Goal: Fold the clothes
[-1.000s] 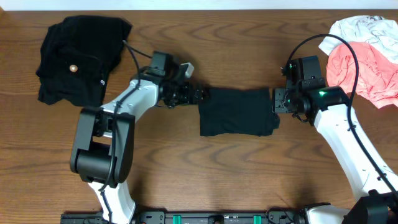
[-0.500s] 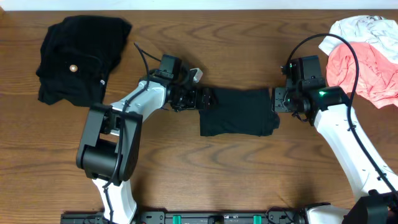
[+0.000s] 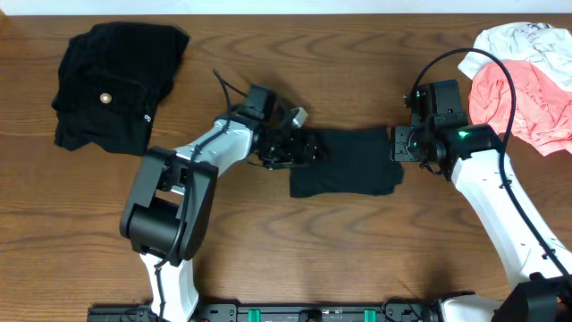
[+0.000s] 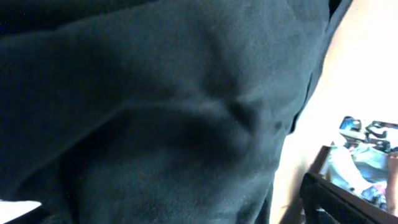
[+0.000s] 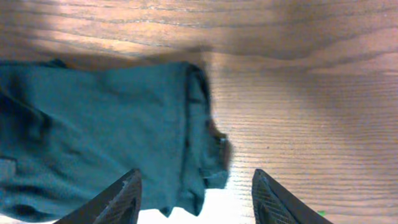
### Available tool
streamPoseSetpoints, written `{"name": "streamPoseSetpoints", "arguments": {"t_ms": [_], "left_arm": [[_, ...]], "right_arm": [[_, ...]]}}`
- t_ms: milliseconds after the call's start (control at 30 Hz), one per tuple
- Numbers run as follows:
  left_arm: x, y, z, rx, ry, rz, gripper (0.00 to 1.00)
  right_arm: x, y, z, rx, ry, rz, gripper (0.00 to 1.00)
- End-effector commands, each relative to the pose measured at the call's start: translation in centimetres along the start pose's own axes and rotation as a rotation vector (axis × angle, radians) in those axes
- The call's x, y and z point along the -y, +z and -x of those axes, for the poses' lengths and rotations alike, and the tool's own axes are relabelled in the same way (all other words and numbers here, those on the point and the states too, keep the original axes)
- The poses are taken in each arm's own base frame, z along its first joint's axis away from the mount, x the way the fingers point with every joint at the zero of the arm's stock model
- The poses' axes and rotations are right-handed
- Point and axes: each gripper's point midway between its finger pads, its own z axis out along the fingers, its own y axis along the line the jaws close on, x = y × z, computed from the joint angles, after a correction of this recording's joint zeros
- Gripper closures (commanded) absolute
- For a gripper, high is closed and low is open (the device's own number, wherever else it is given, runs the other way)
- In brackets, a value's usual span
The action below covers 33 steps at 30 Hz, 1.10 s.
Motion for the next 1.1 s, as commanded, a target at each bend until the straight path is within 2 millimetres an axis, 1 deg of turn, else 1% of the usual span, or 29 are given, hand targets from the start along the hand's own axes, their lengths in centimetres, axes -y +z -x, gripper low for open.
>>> {"name": "streamPoseSetpoints", "arguments": {"t_ms": [0,33,133,200,233,300,367,433,500,533,633,733,767,800,833,900,933,1000,1033,1067], "left_arm": [[-2.3,1.8,-0.8,-0.036,-0.137,0.031,0.12],[-2.5,2.0,-0.7,-0.033,-0.154,0.027,0.31],[-2.5,2.2,-0.1,-0.013,-0.154,0.016,0.74],[-2.4,2.2,0.4,0.002,-0.152,0.01,0.9],[-2.3,2.2,0.6,0.009,-0.161,0.007,0.94],[-2.2,2.1,1.0,0.025,-0.162,-0.003,0.94],[-1.4,1.8,1.7,0.038,-0.147,-0.056,0.94],[-0.5,1.1,2.9,0.064,-0.148,-0.11,0.94],[-0.2,0.0,4.4,0.104,-0.149,-0.134,0.94],[0.0,-1.0,5.3,0.136,-0.136,-0.139,0.94],[-0.3,-3.4,7.0,0.213,-0.126,-0.115,0.94],[-0.7,-5.6,8.0,0.269,-0.129,-0.108,0.94],[-0.9,-6.0,8.2,0.278,-0.133,-0.107,0.94],[-1.2,-6.2,8.2,0.28,-0.141,-0.105,0.94],[-1.4,-6.3,8.2,0.279,-0.151,-0.103,0.94],[-1.5,-6.2,7.9,0.271,-0.146,-0.097,0.94],[-1.5,-6.2,7.9,0.269,-0.14,-0.096,0.94],[-1.4,-6.0,7.8,0.267,-0.135,-0.09,0.92],[-1.5,-6.0,7.8,0.268,-0.135,-0.086,0.85],[-1.5,-6.0,7.8,0.268,-0.136,-0.086,0.71]], "right_arm": [[0.1,-0.4,0.5,0.013,0.005,0.003,0.45],[0.1,-0.4,0.4,0.011,0.005,0.002,0.45],[0.2,-0.4,0.0,-0.005,0.005,-0.001,0.45],[0.2,-0.4,-0.2,-0.014,0.005,-0.003,0.45],[0.2,-0.4,-0.3,-0.019,0.004,-0.004,0.45],[0.3,-0.4,-0.5,-0.025,0.004,-0.005,0.46],[0.3,-0.4,-0.6,-0.03,0.004,-0.006,0.46],[0.3,-0.4,-0.7,-0.034,0.004,-0.007,0.46],[0.3,-0.4,-0.8,-0.037,0.004,-0.008,0.46],[0.3,-0.4,-0.8,-0.039,0.004,-0.008,0.47],[0.3,-0.4,-0.8,-0.041,0.004,-0.008,0.47],[0.3,-0.4,-0.7,-0.036,0.004,-0.007,0.47],[0.3,-0.4,-0.6,-0.032,0.005,-0.006,0.51],[0.2,-0.4,-0.4,-0.024,0.005,-0.004,0.58],[0.1,-0.4,-0.2,-0.014,0.005,0.002,0.71],[-0.5,-0.3,0.5,0.01,0.004,0.036,0.91],[-0.8,-0.3,0.7,0.018,0.004,0.051,0.99],[-1.3,0.1,1.3,0.037,0.003,0.075,0.99],[-1.6,0.4,1.7,0.046,0.002,0.093,0.99],[-2.1,0.7,2.0,0.052,0.001,0.116,0.99]]}}
